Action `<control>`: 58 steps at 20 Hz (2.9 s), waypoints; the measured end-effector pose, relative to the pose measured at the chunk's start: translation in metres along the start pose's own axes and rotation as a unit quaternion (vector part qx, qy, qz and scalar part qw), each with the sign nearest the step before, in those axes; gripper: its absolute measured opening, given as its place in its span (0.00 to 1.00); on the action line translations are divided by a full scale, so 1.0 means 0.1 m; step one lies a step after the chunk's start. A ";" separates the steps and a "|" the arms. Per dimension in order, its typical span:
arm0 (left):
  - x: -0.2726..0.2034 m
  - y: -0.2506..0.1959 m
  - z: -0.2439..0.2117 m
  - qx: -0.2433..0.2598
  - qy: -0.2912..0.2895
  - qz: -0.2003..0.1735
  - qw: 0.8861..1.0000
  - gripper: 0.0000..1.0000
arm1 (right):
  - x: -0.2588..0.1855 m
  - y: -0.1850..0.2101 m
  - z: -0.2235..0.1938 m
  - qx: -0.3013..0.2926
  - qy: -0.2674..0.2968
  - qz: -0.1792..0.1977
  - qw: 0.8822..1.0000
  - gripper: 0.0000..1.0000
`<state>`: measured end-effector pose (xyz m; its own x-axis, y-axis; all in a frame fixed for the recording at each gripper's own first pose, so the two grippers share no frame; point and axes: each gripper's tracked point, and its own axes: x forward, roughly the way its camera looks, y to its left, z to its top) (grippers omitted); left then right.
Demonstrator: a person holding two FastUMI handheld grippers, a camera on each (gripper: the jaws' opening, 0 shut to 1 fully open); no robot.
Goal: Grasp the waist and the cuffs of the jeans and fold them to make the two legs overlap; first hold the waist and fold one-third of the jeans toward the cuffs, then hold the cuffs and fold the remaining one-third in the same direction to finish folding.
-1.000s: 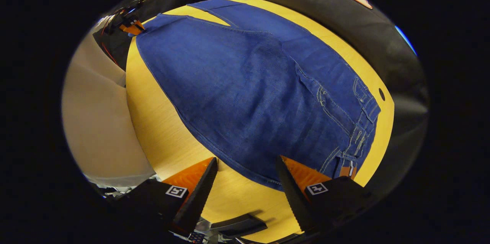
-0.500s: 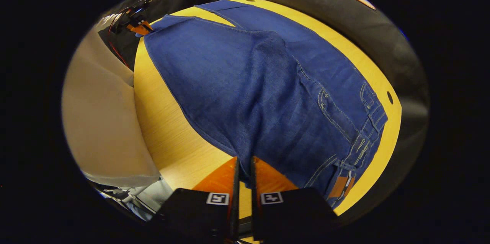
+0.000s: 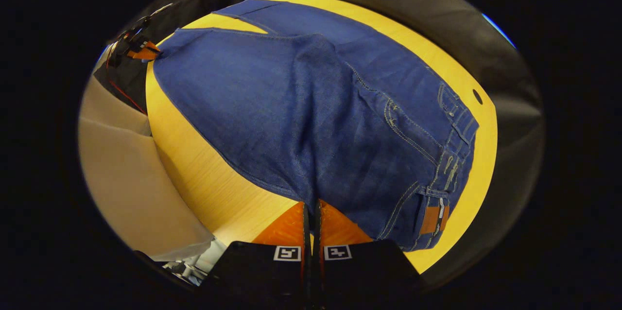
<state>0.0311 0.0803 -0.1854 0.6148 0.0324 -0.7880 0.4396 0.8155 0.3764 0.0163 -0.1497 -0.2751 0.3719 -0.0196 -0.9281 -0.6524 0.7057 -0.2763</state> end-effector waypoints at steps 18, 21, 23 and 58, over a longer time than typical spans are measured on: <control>-0.21 1.71 2.71 0.064 -0.019 0.190 0.979 0.00 | -0.27 -1.37 2.13 0.091 -0.132 -0.102 0.982 0.02; 0.17 1.91 3.12 0.071 -0.012 0.209 0.975 0.00 | 0.18 -1.62 2.33 0.165 -0.127 -0.081 0.975 0.02; 0.42 2.02 3.32 0.078 -0.019 0.226 0.971 0.00 | 0.45 -1.80 2.46 0.197 -0.141 -0.084 0.967 0.00; 0.33 1.19 3.95 -0.115 -0.316 0.201 0.920 0.96 | 0.33 -2.80 0.65 0.462 -0.221 -0.158 0.844 1.00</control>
<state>0.3624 -0.0499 0.0262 0.9873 0.0750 -0.1402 -0.0118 0.9141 0.4054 0.2538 -0.3022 -0.2122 0.7740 -0.1878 -0.6047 0.2432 0.9699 0.0100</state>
